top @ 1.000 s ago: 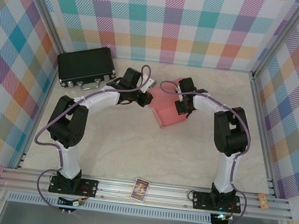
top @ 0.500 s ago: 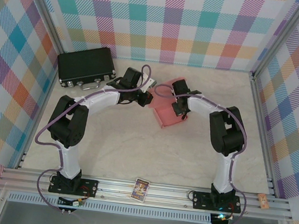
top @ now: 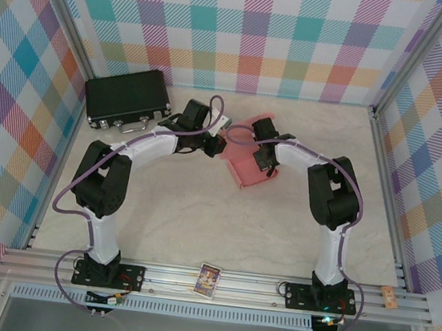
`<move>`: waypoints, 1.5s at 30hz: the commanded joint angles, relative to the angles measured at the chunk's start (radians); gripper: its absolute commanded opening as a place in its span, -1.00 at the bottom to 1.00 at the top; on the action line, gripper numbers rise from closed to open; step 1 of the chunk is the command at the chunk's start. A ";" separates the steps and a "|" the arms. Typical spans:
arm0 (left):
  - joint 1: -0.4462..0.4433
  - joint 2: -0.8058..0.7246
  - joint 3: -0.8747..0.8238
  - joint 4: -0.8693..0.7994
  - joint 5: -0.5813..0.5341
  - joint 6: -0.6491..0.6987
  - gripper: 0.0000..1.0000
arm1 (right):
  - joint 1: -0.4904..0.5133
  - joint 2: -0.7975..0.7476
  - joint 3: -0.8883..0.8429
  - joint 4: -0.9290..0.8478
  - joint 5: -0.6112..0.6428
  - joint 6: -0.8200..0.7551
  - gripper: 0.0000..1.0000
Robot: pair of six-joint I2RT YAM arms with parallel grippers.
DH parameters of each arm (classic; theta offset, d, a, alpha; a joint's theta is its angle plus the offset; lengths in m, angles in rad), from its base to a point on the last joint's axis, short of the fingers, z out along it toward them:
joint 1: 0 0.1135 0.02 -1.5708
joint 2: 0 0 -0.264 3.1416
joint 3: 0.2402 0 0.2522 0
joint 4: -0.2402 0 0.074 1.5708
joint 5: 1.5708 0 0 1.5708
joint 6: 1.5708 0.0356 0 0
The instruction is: Fold the paper box
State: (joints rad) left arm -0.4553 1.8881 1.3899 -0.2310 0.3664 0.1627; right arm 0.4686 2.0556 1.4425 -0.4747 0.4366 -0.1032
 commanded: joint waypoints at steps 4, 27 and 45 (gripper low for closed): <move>0.005 0.025 0.022 -0.073 0.007 0.045 -1.00 | -0.034 -0.075 -0.042 -0.061 -0.032 0.060 -0.67; -0.005 0.010 0.011 -0.013 0.005 0.128 -1.00 | -0.052 -0.213 -0.145 0.015 -0.158 0.159 -0.02; -0.025 0.023 0.019 0.069 0.006 0.273 -1.00 | -0.117 -0.424 -0.346 0.227 -0.334 0.231 0.24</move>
State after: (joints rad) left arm -0.4736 1.9030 1.3994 -0.1982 0.3584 0.3817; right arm 0.3672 1.6909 1.1213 -0.3260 0.1699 0.1200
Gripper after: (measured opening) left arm 0.050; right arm 0.618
